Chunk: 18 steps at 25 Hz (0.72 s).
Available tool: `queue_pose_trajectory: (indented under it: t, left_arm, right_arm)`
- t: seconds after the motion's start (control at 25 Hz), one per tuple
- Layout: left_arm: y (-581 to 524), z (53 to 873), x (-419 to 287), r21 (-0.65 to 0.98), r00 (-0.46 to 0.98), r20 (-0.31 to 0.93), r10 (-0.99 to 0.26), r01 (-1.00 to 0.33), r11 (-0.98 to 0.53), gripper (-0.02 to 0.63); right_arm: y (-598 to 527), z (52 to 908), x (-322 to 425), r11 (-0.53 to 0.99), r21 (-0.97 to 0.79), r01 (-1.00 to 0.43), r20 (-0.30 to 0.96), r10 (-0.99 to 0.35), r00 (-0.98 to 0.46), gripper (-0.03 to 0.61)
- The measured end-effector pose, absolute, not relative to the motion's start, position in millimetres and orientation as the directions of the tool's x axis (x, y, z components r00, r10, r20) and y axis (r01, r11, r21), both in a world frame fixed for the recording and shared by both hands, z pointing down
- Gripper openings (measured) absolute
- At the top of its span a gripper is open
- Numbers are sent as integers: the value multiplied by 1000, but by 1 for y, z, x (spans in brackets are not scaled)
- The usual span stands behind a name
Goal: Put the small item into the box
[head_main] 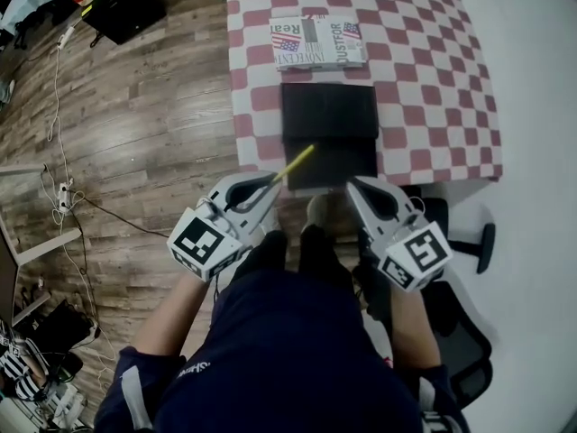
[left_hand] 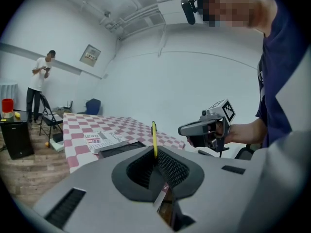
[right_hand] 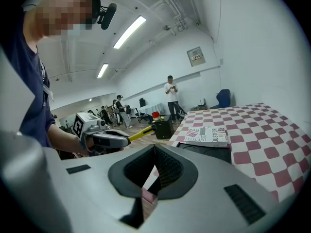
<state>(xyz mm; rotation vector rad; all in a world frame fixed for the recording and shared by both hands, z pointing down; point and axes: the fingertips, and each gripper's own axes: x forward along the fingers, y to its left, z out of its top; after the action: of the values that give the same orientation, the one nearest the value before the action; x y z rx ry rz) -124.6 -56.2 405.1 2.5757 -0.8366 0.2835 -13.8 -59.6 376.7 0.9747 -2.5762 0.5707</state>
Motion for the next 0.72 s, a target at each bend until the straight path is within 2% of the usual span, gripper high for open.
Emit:
queue_pose_trajectory:
  t: [0.44, 0.72]
  left_arm:
    - [-87, 446, -89, 267, 790, 378, -482, -592, -761, 46]
    - [-94, 481, -57, 228, 784, 457, -419, -559, -797, 46]
  right_arm:
    - [-92, 398, 10, 709, -291, -642, 438, -498, -749, 17]
    - [-104, 417, 36, 709, -322, -628, 447, -471, -761, 17]
